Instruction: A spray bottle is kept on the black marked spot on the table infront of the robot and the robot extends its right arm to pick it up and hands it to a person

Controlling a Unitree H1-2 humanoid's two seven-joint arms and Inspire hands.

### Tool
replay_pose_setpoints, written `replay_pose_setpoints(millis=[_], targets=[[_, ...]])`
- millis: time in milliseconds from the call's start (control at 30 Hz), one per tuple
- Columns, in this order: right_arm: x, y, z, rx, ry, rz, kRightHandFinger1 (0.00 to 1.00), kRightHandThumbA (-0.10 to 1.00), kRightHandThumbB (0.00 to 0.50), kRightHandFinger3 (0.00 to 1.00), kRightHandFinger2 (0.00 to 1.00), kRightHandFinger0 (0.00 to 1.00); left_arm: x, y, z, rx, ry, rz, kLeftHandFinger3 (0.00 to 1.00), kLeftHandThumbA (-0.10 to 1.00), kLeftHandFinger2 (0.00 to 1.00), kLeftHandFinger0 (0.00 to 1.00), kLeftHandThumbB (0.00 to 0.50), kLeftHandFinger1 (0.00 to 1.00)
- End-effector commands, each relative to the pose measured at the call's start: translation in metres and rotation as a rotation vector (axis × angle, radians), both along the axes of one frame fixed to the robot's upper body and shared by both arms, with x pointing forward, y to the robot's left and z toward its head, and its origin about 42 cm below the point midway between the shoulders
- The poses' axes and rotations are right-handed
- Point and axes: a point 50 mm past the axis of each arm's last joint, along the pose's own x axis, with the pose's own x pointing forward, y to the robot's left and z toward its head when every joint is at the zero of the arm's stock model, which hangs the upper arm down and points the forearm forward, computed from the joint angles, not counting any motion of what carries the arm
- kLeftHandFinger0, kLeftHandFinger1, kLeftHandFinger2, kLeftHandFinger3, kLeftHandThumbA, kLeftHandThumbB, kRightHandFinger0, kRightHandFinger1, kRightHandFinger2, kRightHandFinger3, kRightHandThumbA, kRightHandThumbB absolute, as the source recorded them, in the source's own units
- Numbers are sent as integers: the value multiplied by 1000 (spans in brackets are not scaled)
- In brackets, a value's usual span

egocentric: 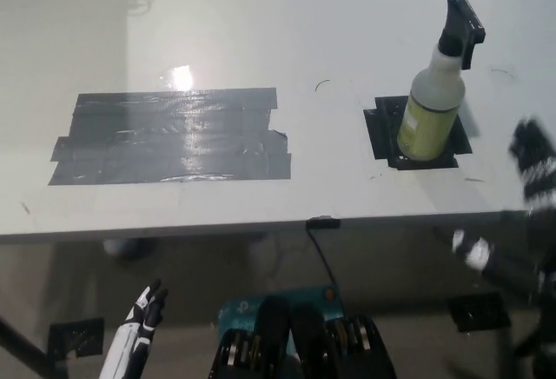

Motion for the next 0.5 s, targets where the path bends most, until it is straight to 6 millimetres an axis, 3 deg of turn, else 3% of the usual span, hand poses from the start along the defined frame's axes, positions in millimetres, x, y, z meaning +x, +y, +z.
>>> replay_pose_setpoints(millis=[0, 100, 233, 400, 467], targets=[[42, -7, -3, -14, 75, -69, 1000, 1000, 313, 1000, 1000, 1000, 6, 4, 12, -3, -84, 17, 1000, 1000, 1000, 1000, 291, 1000], [69, -10, -9, -18, 113, -91, 1000, 1000, 336, 1000, 1000, 1000, 6, 2, 11, 1, -82, 11, 1000, 1000, 1000, 1000, 282, 1000], [95, -9, -13, 34, 178, -90, 1000, 1000, 408, 1000, 1000, 1000, 4, 1, 11, 6, -78, 6, 1000, 1000, 1000, 1000, 281, 1000], [137, -11, -11, 16, 233, -101, 1000, 1000, 311, 1000, 1000, 1000, 8, -2, 12, 1, -88, 0, 1000, 1000, 1000, 1000, 275, 1000], [153, -10, -11, 21, 262, -102, 1000, 1000, 325, 1000, 1000, 1000, 7, -2, 12, 5, -89, 0, 1000, 1000, 1000, 1000, 262, 1000]])
